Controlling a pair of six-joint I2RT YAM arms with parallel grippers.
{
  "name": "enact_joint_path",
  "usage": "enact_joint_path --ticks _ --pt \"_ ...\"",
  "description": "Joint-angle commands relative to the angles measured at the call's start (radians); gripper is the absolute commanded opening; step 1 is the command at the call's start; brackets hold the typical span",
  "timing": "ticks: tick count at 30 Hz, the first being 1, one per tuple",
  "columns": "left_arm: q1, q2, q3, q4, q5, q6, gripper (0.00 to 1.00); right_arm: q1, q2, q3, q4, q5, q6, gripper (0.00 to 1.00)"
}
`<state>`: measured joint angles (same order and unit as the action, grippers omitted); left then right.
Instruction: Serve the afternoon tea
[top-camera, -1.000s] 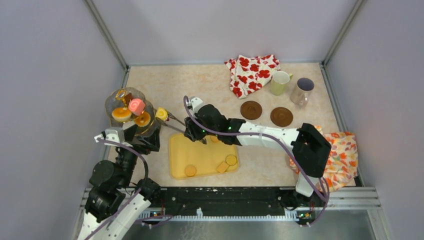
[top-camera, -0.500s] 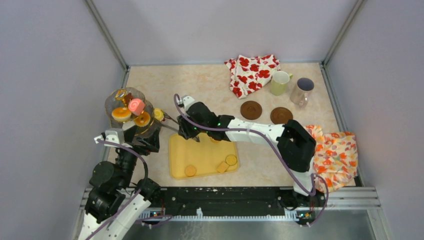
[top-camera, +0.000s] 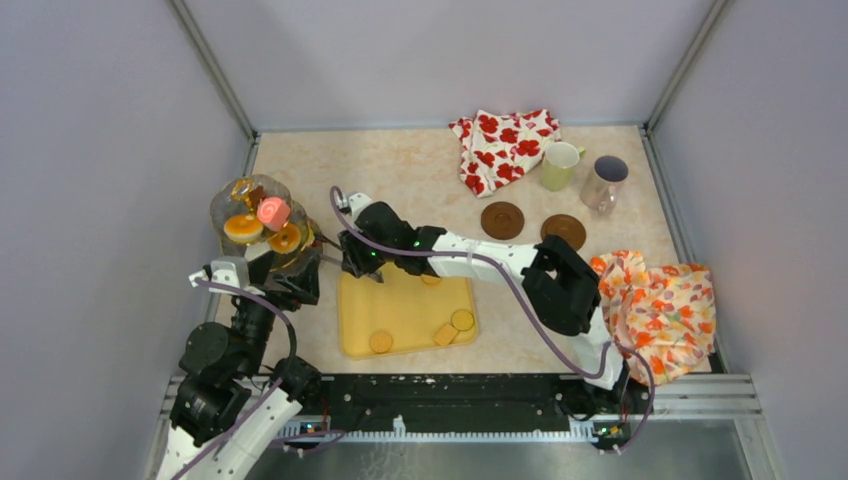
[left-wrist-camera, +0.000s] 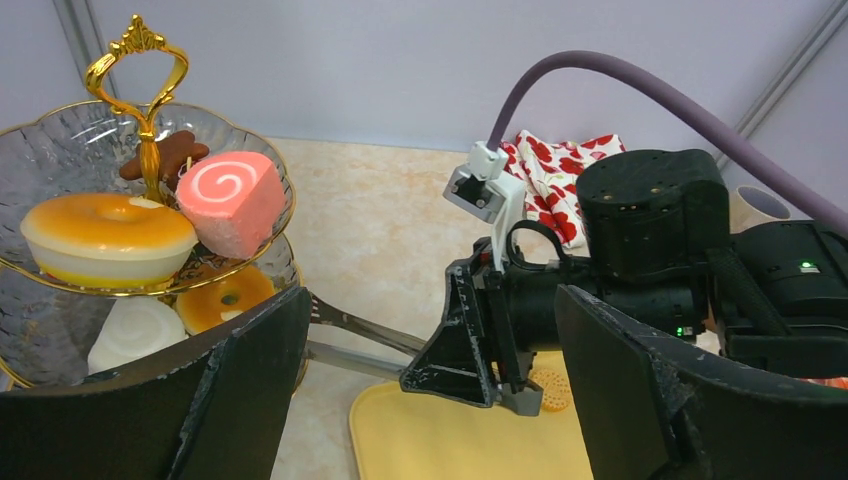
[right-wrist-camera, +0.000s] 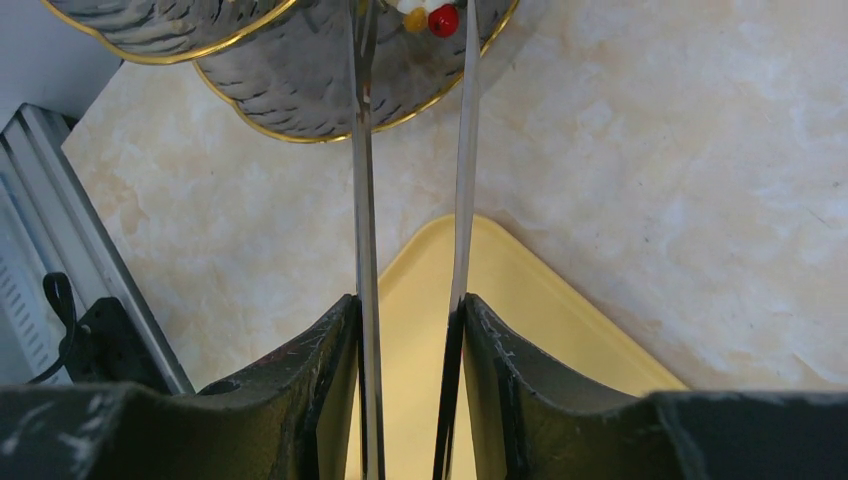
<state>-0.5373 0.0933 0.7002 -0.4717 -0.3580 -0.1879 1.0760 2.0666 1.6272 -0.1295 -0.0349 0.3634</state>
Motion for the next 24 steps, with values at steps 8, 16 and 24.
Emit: enact_joint_path --ticks 8,16,24 --pt "0.002 -0.01 -0.006 0.031 -0.007 0.002 0.99 0.003 0.131 0.207 0.055 -0.045 0.034 0.4" --pt "0.002 -0.01 -0.004 0.027 -0.006 0.001 0.99 0.003 0.207 0.293 0.021 -0.03 0.045 0.42" --pt "0.002 -0.012 -0.004 0.025 -0.007 -0.002 0.99 0.004 0.19 0.295 -0.003 -0.036 0.04 0.48"
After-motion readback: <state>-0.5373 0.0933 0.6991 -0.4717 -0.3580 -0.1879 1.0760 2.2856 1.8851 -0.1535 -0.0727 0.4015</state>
